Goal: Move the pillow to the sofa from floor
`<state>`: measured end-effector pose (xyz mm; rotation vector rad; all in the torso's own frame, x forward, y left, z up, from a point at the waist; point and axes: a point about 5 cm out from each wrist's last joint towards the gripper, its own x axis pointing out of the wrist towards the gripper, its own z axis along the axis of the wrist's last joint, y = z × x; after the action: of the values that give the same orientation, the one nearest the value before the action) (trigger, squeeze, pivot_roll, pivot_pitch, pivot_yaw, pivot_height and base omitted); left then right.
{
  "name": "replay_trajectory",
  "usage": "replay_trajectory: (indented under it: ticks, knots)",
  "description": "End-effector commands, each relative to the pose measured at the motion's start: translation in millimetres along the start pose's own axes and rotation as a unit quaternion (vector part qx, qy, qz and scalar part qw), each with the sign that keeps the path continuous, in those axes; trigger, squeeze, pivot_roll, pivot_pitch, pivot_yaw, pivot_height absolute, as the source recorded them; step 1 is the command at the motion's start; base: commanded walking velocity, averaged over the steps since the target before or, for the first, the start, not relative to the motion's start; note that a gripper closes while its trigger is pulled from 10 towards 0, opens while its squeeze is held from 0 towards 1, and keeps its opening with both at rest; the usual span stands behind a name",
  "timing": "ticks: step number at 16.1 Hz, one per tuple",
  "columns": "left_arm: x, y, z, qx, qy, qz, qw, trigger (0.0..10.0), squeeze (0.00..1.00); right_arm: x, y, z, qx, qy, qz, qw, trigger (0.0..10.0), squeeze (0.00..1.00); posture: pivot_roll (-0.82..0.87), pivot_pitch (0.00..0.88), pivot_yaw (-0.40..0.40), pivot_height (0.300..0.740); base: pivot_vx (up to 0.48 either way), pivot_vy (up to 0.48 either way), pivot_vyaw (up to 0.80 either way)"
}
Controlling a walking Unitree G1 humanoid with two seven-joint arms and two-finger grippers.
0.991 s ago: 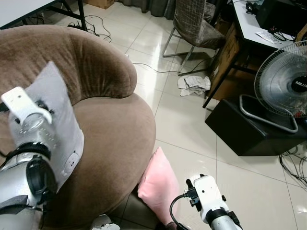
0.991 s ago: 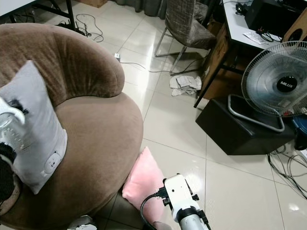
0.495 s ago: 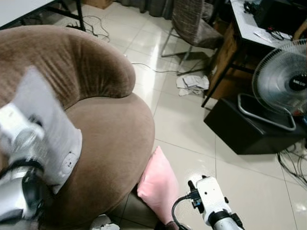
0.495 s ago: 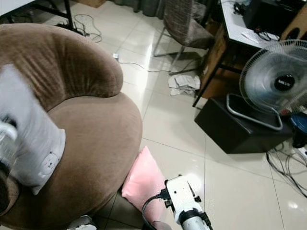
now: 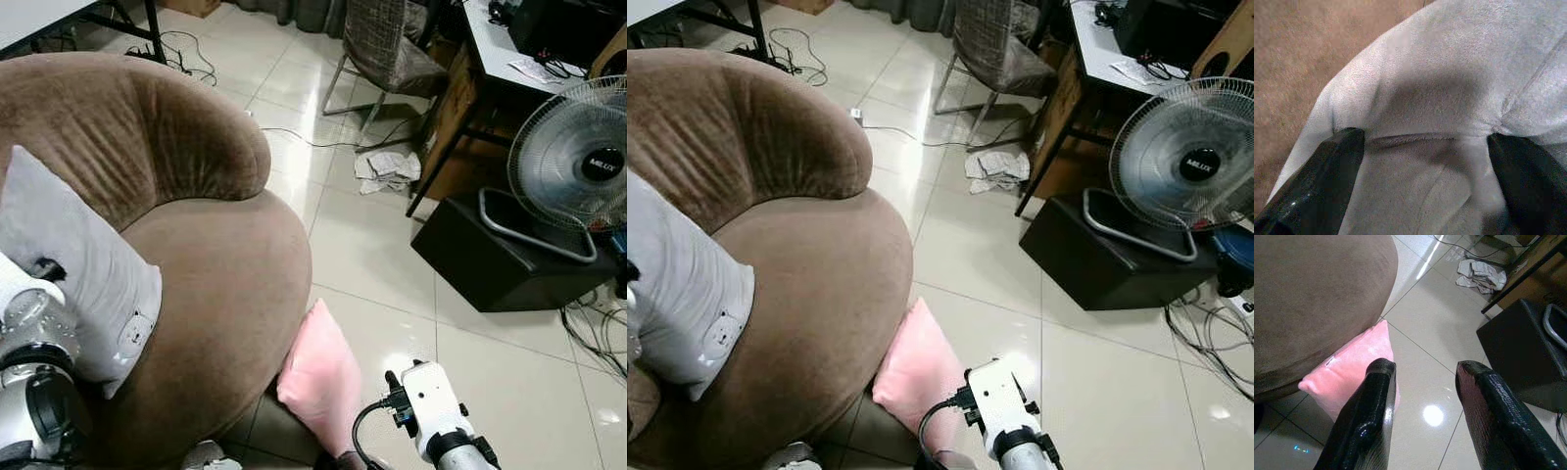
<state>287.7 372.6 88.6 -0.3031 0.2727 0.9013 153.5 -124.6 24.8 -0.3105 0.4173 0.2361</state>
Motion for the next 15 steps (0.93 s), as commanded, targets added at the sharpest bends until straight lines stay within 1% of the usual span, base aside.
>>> replay_trajectory:
  ticks: [1,2,4,5,6,7,10,12,15]
  knots:
    - [-1.9,-7.2,-9,0.005,0.025,-0.015,1.0,10.0,1.0,0.1,-5.8,-3,0.001,0.005,-0.006,1.0,10.0,0.0,-0.13,0.105,-0.183,0.74,0.0,0.0,0.0]
    - [-1.0,-11.9,0,-0.006,0.015,-0.026,1.0,10.0,1.0,1.0,-5.5,-3,0.001,0.005,-0.005,1.0,10.0,0.0,-0.13,0.103,-0.183,0.74,0.0,0.0,0.0]
    - [-0.4,-30.3,32,-0.023,-0.041,-0.063,0.997,10.0,1.0,2.2,-5.2,-2,0.0,0.004,-0.005,1.0,10.0,0.0,-0.12,0.102,-0.18,0.74,0.0,0.0,0.0]
    - [-1.1,-36.4,44,-0.021,-0.062,-0.075,0.995,10.0,1.0,2.8,-4.9,-2,0.0,0.003,-0.005,1.0,10.0,0.0,-0.12,0.101,-0.18,0.74,0.0,0.0,0.0]
    - [-2.7,-45.5,61,-0.008,-0.094,-0.091,0.991,10.0,1.0,3.5,-4.5,-1,0.0,0.003,-0.006,1.0,10.0,0.0,-0.12,0.102,-0.179,0.74,0.0,0.0,0.0]
    - [-3.6,-48.9,71,-0.01,-0.109,-0.096,0.989,10.0,1.0,4.0,-4.1,-1,-0.001,0.004,-0.006,1.0,10.0,0.0,-0.12,0.101,-0.176,0.74,0.0,0.0,0.0]
    - [-3.8,-48.8,80,-0.016,-0.123,-0.093,0.988,10.0,1.0,4.6,-3.1,-1,0.0,0.006,-0.006,1.0,10.0,0.0,-0.12,0.102,-0.174,0.74,0.0,0.0,0.0]
    - [-4.0,-48.0,87,-0.031,-0.134,-0.094,0.986,10.0,1.0,5.1,-2.4,-1,0.0,0.007,-0.005,1.0,10.0,0.0,-0.12,0.103,-0.176,0.74,0.0,0.0,0.0]
    - [-3.6,-45.6,89,-0.043,-0.136,-0.092,0.985,10.0,1.0,5.5,-2.3,0,-0.003,0.008,-0.003,1.0,10.0,0.0,-0.12,0.104,-0.179,0.74,0.0,0.0,0.0]
